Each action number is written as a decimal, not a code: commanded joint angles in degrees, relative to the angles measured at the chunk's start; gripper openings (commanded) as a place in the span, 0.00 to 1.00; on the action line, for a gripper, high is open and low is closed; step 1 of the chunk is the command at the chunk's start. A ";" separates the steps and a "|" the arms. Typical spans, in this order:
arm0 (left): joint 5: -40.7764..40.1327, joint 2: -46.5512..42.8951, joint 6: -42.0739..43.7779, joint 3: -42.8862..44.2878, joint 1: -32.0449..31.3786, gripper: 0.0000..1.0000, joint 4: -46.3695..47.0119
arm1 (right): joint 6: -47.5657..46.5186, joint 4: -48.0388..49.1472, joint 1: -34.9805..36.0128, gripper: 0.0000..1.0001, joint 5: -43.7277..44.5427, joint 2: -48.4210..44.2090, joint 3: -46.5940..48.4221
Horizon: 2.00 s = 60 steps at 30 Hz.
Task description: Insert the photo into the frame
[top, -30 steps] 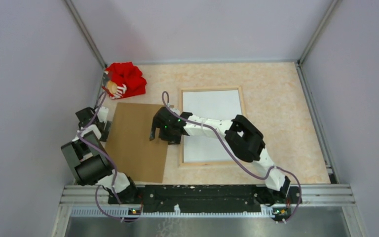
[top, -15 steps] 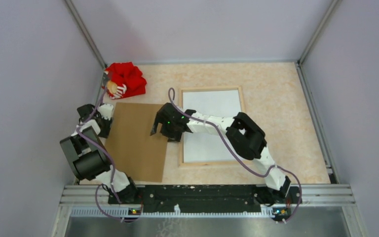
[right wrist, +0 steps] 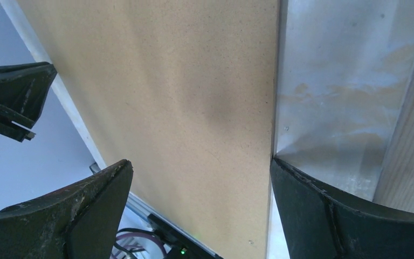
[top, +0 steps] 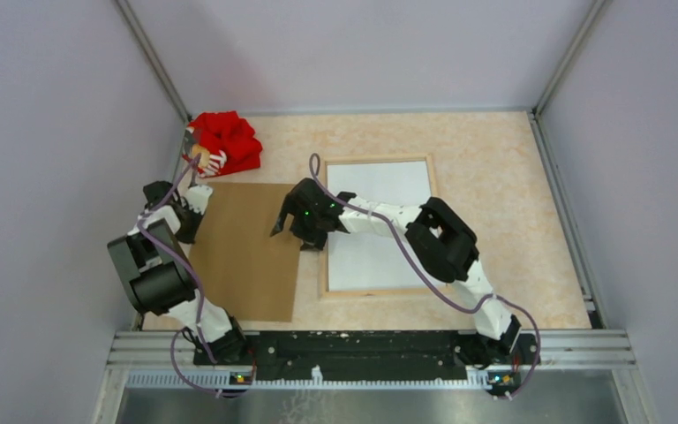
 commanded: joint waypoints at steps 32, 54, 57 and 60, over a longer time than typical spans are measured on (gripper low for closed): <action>8.56 5.42 -4.94 -3.73 -16.41 0.16 -17.09 | 12.43 28.82 -2.58 0.99 -0.89 -24.27 -27.37; 9.01 4.72 -5.76 -3.46 -22.45 0.14 -19.83 | 10.24 30.31 -12.41 0.99 -0.76 -32.24 -43.69; 9.04 3.66 -5.24 -2.96 -21.36 0.14 -20.83 | 8.07 27.26 -12.56 0.99 -0.72 -31.93 -41.65; 10.15 2.41 -4.56 -0.20 -19.11 0.19 -24.38 | 4.15 20.17 -12.66 0.99 0.66 -32.36 -38.31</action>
